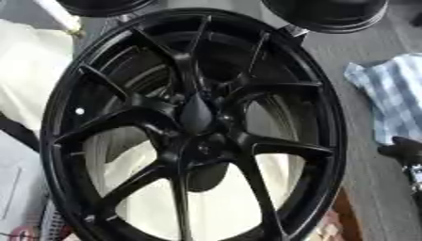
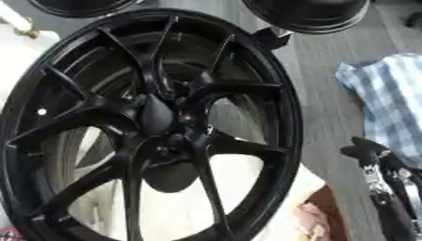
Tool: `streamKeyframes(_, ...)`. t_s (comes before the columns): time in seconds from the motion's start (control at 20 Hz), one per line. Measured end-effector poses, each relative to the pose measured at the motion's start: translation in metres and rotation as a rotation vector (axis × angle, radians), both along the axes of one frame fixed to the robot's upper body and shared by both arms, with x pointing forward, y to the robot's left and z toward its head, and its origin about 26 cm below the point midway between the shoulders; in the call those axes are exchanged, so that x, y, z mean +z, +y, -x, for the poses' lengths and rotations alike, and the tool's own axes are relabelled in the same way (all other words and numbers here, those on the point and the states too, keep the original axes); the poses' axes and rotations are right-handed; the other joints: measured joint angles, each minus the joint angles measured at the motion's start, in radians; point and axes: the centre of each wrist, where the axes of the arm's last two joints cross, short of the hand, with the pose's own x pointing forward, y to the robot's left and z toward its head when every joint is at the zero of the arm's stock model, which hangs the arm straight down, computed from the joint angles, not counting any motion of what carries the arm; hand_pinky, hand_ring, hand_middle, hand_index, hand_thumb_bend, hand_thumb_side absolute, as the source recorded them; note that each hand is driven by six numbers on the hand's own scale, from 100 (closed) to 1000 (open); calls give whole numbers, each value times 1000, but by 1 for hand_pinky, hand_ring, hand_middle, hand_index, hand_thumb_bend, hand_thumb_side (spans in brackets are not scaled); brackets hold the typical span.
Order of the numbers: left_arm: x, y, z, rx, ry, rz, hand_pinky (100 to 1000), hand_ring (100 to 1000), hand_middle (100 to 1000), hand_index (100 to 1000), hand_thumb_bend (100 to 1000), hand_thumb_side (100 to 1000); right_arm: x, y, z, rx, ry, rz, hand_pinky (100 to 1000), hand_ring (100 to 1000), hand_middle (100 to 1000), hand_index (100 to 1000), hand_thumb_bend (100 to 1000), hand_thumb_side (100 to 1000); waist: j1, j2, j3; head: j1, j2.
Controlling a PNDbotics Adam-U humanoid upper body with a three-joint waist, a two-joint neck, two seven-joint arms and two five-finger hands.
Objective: Pull the pin out of the wheel hub.
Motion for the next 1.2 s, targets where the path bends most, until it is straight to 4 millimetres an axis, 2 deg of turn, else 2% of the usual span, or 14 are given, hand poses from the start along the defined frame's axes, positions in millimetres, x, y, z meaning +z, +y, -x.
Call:
streamKeyframes(0.2, -29, 31, -8, 173, 16, 57, 740, 677, 542, 435, 100, 255, 0, -1, 0, -4, -10, -9, 1000, 780, 654, 793, 100, 661, -10, -6, 10, -7, -1)
streamKeyframes(0.35, -59, 47, -13, 295, 15, 70, 739, 681, 548, 444, 100, 250, -1, -1, 1, -12, -12, -21, 1000, 780, 654, 793, 100, 658, -17, -6, 14, -10, -1)
streamKeyframes(0.45, -81, 53, -15, 354, 26, 70, 752, 703, 575, 523, 100, 251, -1, 0, 0, -11, -14, -30, 1000, 780, 653, 793, 100, 662, -19, -6, 14, -10, -1)
streamKeyframes(0.55, -99, 58, -15, 404, 30, 55, 791, 763, 664, 713, 100, 248, -1, 0, 0, -10, -14, -34, 1000, 780, 653, 793, 100, 662, -22, -6, 13, -9, -1)
streamKeyframes(0.6, -109, 59, -15, 420, 37, 45, 805, 782, 699, 775, 100, 362, -1, 0, 0, -10, -14, -35, 1000, 780, 654, 793, 100, 661, -24, -6, 13, -8, -1)
streamKeyframes(0.65, -119, 59, -15, 430, 51, 36, 847, 831, 783, 878, 100, 676, -1, 0, 0, -9, -14, -36, 1000, 780, 653, 793, 100, 660, -26, -6, 12, -7, -1)
streamKeyframes(0.7, -127, 59, -15, 432, 67, 30, 858, 846, 807, 902, 100, 817, -1, 0, 0, -8, -14, -38, 1000, 780, 653, 793, 100, 659, -28, -6, 11, -6, -1)
streamKeyframes(0.75, -133, 59, -15, 429, 81, 24, 869, 862, 827, 931, 213, 1000, -1, 0, 0, -8, -14, -39, 1000, 780, 653, 793, 100, 659, -29, -6, 10, -6, -1)
streamKeyframes(0.85, -141, 59, -14, 427, 96, 5, 872, 864, 830, 936, 268, 1000, -1, 0, 0, -8, -15, -40, 1000, 781, 654, 793, 100, 658, -30, -6, 10, -6, -1)
streamKeyframes(1.1, -147, 58, -14, 434, 98, -30, 845, 844, 807, 909, 108, 1000, -2, 1, 0, -9, -17, -49, 1000, 781, 654, 794, 100, 667, -30, -10, 9, -6, -1)
streamKeyframes(1.15, -146, 58, -13, 434, 93, -27, 833, 833, 794, 889, 100, 1000, -2, 1, 0, -10, -17, -49, 1000, 781, 654, 794, 100, 668, -30, -11, 9, -6, -1)
streamKeyframes(1.2, -144, 57, -13, 433, 86, -19, 818, 819, 777, 866, 100, 959, -2, 1, 0, -10, -17, -50, 1000, 781, 654, 794, 100, 670, -30, -12, 9, -6, -1)
